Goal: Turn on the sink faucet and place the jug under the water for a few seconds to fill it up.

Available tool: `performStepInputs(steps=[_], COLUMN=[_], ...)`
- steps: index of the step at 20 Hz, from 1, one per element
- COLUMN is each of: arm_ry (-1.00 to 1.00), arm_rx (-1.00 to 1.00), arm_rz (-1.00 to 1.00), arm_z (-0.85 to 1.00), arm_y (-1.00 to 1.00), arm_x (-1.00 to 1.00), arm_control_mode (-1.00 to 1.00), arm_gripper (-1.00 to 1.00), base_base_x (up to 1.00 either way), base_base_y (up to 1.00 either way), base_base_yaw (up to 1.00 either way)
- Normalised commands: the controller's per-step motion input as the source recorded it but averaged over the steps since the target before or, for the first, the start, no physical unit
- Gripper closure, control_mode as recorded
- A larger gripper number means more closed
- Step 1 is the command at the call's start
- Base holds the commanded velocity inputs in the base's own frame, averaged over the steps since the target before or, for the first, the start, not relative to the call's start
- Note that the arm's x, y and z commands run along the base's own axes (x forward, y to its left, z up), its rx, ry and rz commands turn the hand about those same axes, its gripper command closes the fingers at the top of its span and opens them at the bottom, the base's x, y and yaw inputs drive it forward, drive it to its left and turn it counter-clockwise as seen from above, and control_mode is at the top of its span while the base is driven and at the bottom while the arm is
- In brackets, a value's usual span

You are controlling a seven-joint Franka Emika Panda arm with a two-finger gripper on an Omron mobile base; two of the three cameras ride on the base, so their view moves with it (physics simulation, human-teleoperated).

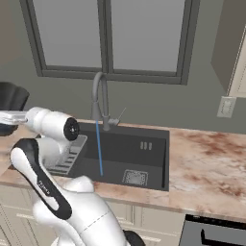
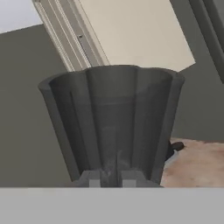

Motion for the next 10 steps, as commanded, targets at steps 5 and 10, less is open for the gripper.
performStepInputs(steps=[5,10], arm_ry=[0.07,0.03], arm_rx=[0.0,0.0], arm_rz=[0.06,0.08], arm_z=[0.0,0.0], arm_y=[-1.0,-1.0], arm_x=[0.0,0.0], arm_control_mode=[-1.0,-1.0], arm_gripper=[1.0,1.0], base_base_x=[0.0,0.0], base_base_y=[0.0,0.0], base_base_yaw=[0.0,0.0])
